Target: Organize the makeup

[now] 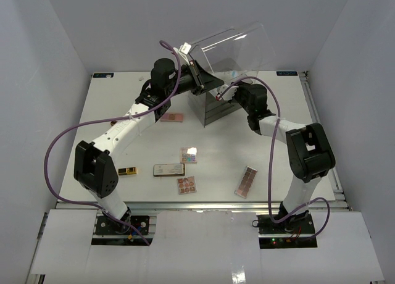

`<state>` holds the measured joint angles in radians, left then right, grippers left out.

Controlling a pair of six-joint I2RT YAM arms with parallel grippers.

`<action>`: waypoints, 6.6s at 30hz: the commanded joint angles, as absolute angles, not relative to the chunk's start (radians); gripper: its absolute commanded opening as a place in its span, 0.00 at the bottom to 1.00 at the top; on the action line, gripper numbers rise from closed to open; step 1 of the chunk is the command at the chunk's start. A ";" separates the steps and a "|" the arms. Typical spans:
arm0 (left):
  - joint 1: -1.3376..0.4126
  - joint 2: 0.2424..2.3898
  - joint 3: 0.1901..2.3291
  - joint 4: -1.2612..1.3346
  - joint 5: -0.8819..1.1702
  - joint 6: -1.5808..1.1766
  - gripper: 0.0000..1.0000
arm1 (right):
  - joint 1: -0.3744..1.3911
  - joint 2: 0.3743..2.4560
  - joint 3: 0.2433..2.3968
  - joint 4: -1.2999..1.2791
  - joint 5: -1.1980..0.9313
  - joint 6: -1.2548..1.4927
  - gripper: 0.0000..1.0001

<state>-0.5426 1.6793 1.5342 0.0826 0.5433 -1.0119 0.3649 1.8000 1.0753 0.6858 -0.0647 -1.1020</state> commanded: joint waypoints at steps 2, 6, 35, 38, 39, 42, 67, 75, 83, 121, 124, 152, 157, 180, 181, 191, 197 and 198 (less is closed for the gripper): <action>-0.551 1.673 1.588 0.118 0.580 -1.023 0.19 | 0.394 1.850 1.161 0.811 -0.005 -1.109 0.32; -0.551 1.676 1.590 0.117 0.578 -1.019 0.19 | 0.400 1.804 1.118 0.814 -0.007 -1.085 0.35; -0.556 1.668 1.474 0.089 0.530 -1.024 0.24 | 0.372 1.023 0.727 -0.140 -0.417 -1.137 0.56; -0.573 1.667 1.479 0.004 0.494 -0.985 0.49 | 0.355 1.000 0.719 -0.140 -0.420 -1.114 0.56; -0.582 1.664 1.480 -0.043 0.477 -0.970 0.56 | 0.346 0.993 0.712 -0.139 -0.421 -1.110 0.56; -0.599 1.649 1.476 -0.134 0.450 -0.909 0.79 | 0.325 0.971 0.701 -0.138 -0.428 -1.096 0.56; -0.597 1.338 0.961 0.016 0.336 -0.323 0.93 | 0.121 1.444 0.970 0.009 -0.746 -0.257 0.81; -0.522 1.256 0.889 0.034 0.231 -0.207 0.98 | 0.079 1.732 1.112 0.329 -0.801 0.283 0.84; -0.494 1.197 0.875 0.016 0.152 -0.173 0.98 | 0.075 1.949 1.127 0.736 -0.813 0.764 0.81; -0.471 1.244 0.859 0.052 0.223 -0.209 0.98 | -0.143 2.137 1.108 1.091 -0.807 1.030 0.08; -0.469 1.252 0.856 0.055 0.227 -0.216 0.98 | -0.165 2.116 1.082 1.086 -0.836 1.017 0.08; -0.449 1.281 0.863 0.064 0.262 -0.238 0.98 | -0.108 2.175 1.219 0.909 -0.895 0.884 0.53; -0.446 1.279 0.864 0.064 0.267 -0.239 0.98 | -0.090 2.208 1.253 0.892 -0.886 0.892 0.49; -0.443 1.254 0.865 0.063 0.275 -0.238 0.98 | -0.128 2.093 1.027 1.002 -0.937 0.918 0.08; -0.443 1.252 0.865 0.062 0.276 -0.238 0.98 | -0.139 2.081 1.010 0.999 -0.942 0.913 0.08; -0.443 1.236 0.863 0.063 0.281 -0.242 0.98 | -0.229 1.982 0.921 0.896 -0.974 0.814 0.08; -0.443 1.228 0.863 0.062 0.287 -0.245 0.98 | -0.276 1.928 0.879 0.832 -1.000 0.765 0.08; -0.443 1.226 0.863 0.063 0.291 -0.245 0.98 | -0.280 1.921 0.874 0.821 -1.004 0.757 0.08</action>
